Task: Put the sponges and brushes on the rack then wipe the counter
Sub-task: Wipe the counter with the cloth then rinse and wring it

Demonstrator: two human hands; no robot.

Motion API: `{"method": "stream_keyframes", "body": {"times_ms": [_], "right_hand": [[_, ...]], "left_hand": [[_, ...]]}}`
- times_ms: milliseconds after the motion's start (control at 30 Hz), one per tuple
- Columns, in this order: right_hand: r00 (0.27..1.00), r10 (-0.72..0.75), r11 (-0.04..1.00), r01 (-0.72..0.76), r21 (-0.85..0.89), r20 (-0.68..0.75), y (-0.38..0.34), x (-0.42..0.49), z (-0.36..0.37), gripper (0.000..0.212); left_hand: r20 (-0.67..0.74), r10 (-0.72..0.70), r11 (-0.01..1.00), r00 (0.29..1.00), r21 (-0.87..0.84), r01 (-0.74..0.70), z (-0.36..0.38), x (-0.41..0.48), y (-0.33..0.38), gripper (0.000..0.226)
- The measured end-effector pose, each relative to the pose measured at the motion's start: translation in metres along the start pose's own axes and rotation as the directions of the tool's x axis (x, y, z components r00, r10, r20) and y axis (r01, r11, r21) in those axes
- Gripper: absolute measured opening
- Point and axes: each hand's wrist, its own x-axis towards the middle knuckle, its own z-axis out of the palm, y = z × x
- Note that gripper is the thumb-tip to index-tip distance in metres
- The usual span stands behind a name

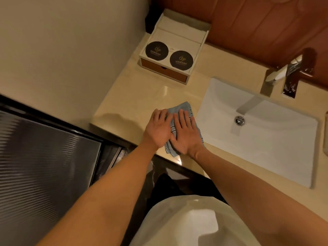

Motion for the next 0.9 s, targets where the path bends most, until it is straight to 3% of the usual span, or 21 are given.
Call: {"method": "stream_keyframes", "body": {"times_ms": [167,267,400,533,767,900], "right_hand": [[0.995,-0.099,0.995,0.1,0.017,-0.024,0.024,-0.011,-0.007,0.077],[0.99,-0.12,0.993,0.121,0.009,-0.074,0.028,-0.012,0.004,0.077],[0.981,-0.16,0.987,0.161,0.0,-0.108,0.032,0.0,0.006,0.075],[0.969,-0.174,0.984,0.178,0.01,-0.174,0.041,0.017,0.006,0.068],[0.985,-0.002,1.0,0.001,-0.008,-0.172,0.04,0.054,-0.004,0.061],[0.989,0.018,0.997,-0.029,-0.075,-0.147,0.038,0.07,-0.008,0.068]], "left_hand": [[-0.145,-0.071,0.969,0.987,-0.243,0.034,-0.01,-0.002,0.007,0.05],[-0.249,-0.194,0.908,0.949,-0.411,0.078,-0.004,-0.004,0.023,0.042],[-0.112,-0.214,0.934,0.97,-0.313,0.17,0.006,-0.005,0.032,0.05],[-0.073,-0.205,0.951,0.976,-0.252,0.181,0.006,0.014,0.026,0.057],[-0.167,-0.1,0.941,0.981,-0.337,0.038,-0.018,0.061,0.009,0.045],[-0.172,-0.1,0.929,0.98,-0.369,0.03,-0.016,0.08,-0.005,0.049]]}}
